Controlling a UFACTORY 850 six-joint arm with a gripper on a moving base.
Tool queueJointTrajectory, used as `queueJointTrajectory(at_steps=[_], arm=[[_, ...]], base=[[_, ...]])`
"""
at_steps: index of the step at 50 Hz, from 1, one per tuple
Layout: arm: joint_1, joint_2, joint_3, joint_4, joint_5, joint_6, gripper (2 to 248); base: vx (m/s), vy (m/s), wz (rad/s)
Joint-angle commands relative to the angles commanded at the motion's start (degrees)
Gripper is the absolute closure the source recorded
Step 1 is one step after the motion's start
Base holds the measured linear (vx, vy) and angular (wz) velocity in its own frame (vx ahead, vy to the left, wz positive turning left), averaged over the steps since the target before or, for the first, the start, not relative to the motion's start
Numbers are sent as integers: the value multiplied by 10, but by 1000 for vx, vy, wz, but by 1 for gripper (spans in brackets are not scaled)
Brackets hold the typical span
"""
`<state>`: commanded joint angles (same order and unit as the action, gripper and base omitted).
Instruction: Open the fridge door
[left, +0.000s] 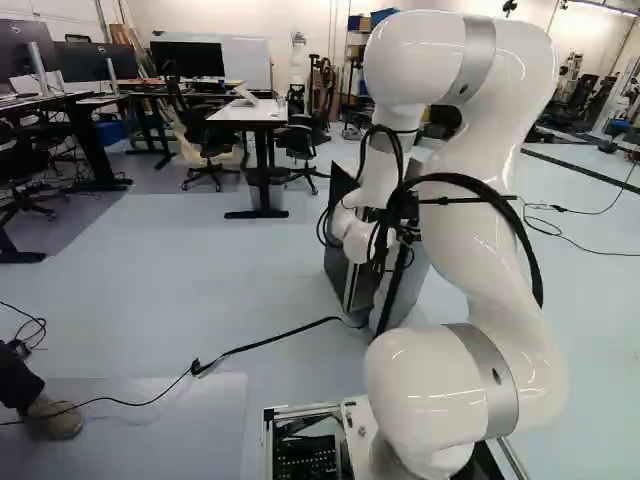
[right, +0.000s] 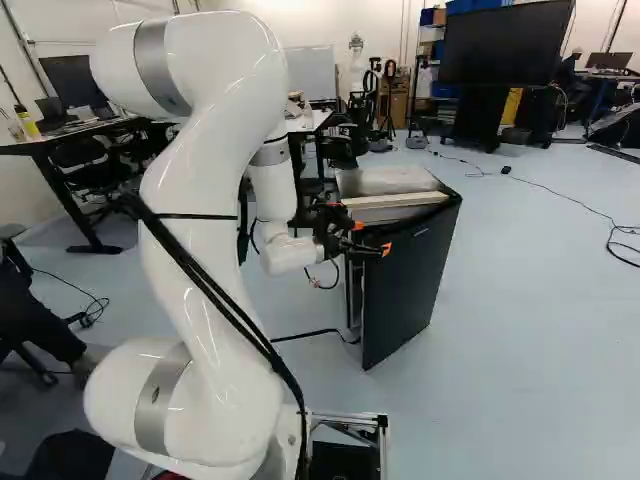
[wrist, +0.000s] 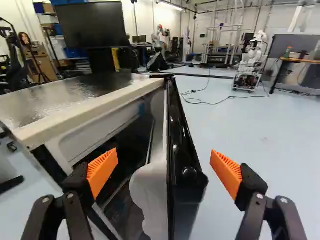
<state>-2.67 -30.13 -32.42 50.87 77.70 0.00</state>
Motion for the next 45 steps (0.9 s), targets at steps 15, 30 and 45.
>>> queueJointTrajectory(at_steps=[15, 30, 45], arm=[[-21, 17, 27, 57, 19, 0, 3], [-46, 31, 49, 101, 30, 0, 3], [-73, 42, 67, 126, 32, 0, 3]], base=[[0, 0, 0], [0, 0, 0], [0, 0, 0]])
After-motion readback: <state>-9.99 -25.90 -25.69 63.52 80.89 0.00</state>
